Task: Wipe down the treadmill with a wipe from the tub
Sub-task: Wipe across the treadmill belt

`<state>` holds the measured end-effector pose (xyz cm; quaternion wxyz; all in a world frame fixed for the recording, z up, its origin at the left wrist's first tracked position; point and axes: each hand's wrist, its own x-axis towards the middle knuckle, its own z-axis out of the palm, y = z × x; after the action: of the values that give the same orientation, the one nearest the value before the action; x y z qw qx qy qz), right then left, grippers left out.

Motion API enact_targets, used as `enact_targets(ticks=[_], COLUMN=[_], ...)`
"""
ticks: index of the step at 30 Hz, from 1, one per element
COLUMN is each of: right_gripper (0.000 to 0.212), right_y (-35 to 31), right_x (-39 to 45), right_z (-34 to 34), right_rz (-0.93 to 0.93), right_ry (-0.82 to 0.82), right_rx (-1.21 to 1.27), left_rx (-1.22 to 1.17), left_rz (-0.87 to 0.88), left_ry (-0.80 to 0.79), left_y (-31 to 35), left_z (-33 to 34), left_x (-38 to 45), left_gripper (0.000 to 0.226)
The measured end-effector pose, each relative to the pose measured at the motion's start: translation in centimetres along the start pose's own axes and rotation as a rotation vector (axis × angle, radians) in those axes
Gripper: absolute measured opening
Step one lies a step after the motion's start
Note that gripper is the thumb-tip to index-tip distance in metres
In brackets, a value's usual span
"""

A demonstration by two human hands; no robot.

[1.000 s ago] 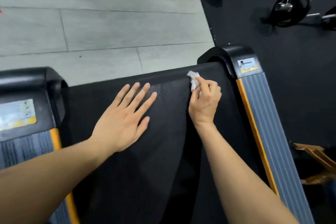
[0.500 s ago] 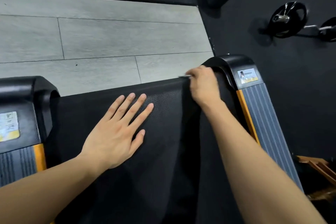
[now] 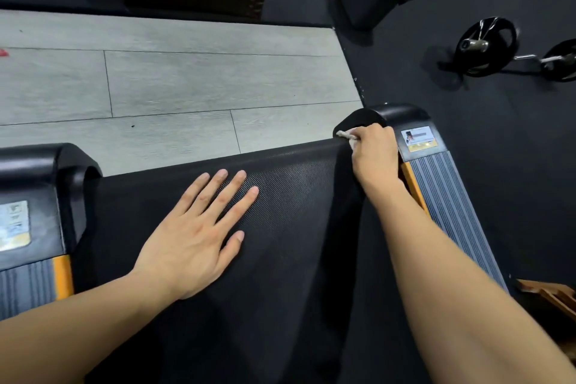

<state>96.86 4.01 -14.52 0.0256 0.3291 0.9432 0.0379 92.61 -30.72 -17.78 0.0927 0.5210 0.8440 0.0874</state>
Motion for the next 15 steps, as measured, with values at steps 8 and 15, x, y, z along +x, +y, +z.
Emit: enact_targets(ticks=[8,15], right_gripper=[0.022,0.031], right_y=[-11.0,-8.9], right_x=[-3.9,-3.0], right_z=[-1.9,-2.3], right_rz=[-0.361,-0.392], right_ry=[-0.21,-0.197], right_rx=[0.375,0.12], left_rx=[-0.067,0.1], left_rz=[0.105,0.16], left_ry=[-0.138,-0.359], left_y=[-1.5,-4.1], left_z=[-2.1,-5.2], left_x=[-0.2,-6.9], left_gripper=[0.074,0.092])
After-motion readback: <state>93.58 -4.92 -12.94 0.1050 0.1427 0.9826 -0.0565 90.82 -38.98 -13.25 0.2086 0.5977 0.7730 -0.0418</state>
